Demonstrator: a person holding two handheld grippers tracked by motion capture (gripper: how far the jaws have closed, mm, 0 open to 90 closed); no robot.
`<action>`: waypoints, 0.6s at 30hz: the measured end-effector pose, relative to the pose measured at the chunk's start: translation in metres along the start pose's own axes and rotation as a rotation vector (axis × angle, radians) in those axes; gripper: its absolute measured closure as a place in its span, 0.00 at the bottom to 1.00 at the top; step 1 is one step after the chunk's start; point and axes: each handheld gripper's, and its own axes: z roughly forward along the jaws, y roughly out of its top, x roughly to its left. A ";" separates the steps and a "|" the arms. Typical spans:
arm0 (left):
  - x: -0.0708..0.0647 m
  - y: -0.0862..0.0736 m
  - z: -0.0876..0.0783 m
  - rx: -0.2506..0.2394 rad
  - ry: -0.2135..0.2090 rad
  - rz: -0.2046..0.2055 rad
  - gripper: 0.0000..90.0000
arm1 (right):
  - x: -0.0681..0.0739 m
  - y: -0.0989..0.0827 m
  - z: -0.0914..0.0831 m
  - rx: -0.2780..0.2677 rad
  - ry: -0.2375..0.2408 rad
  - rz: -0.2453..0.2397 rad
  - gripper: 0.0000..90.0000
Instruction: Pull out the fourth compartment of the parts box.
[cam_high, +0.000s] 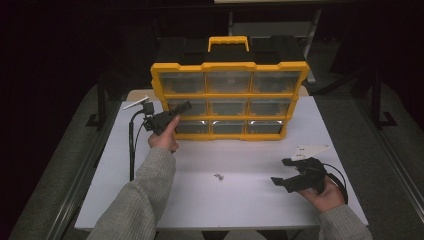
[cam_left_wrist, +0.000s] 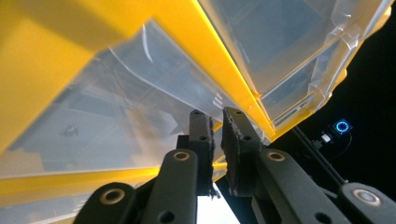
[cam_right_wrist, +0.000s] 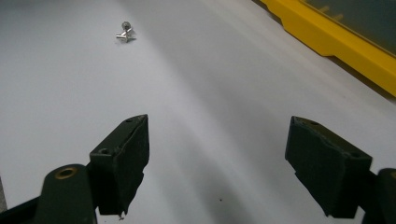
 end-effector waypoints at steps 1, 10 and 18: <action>0.002 0.000 0.000 -0.003 -0.009 0.004 0.92 | 0.001 0.000 0.000 0.004 0.004 -0.001 0.23; 0.004 -0.003 -0.001 -0.021 -0.034 -0.017 0.92 | 0.000 -0.001 0.000 0.001 0.000 -0.015 0.23; 0.004 -0.003 -0.003 -0.004 -0.040 0.011 0.92 | 0.000 -0.003 0.000 0.009 0.000 -0.001 0.23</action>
